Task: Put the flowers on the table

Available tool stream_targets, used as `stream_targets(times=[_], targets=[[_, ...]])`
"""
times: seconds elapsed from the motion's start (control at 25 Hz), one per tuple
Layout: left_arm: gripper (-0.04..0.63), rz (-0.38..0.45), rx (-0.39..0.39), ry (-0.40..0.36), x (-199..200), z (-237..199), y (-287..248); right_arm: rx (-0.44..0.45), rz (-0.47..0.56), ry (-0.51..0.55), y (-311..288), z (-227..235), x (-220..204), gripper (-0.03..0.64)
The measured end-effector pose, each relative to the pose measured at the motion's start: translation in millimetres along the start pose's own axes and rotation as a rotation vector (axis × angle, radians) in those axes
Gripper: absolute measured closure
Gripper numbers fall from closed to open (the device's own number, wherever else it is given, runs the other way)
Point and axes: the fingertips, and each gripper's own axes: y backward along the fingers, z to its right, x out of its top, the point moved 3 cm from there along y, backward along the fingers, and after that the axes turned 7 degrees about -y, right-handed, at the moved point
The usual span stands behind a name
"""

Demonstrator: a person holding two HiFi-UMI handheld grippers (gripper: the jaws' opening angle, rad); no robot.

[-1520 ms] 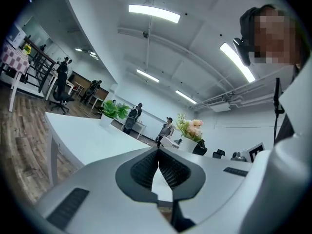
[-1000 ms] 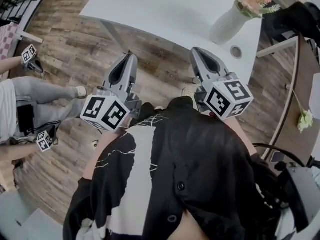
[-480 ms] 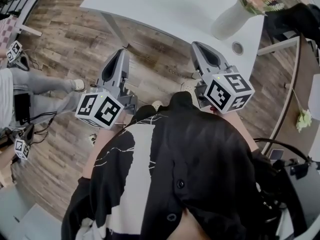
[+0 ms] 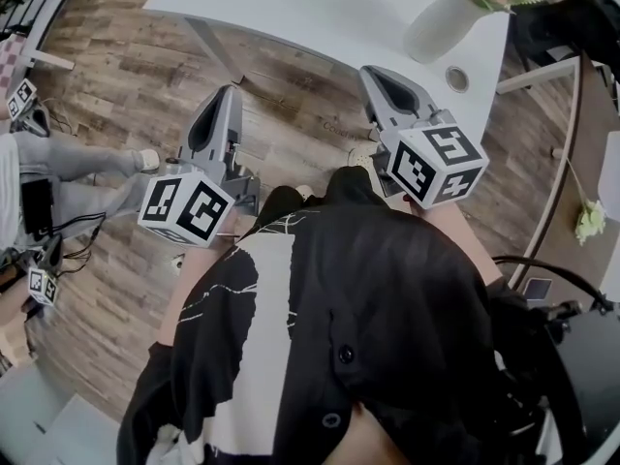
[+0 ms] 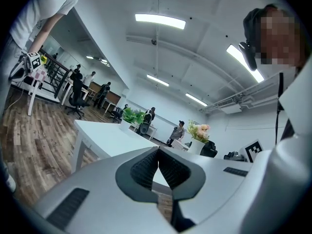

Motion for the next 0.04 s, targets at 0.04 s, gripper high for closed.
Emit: stream_targets(times=[0.04], targets=[[0.581,-0.001,-0.001,-0.006,0.0,1.2,-0.3,0.000,-0.004,0.007,-0.4,-0.2,-0.3,0.601]])
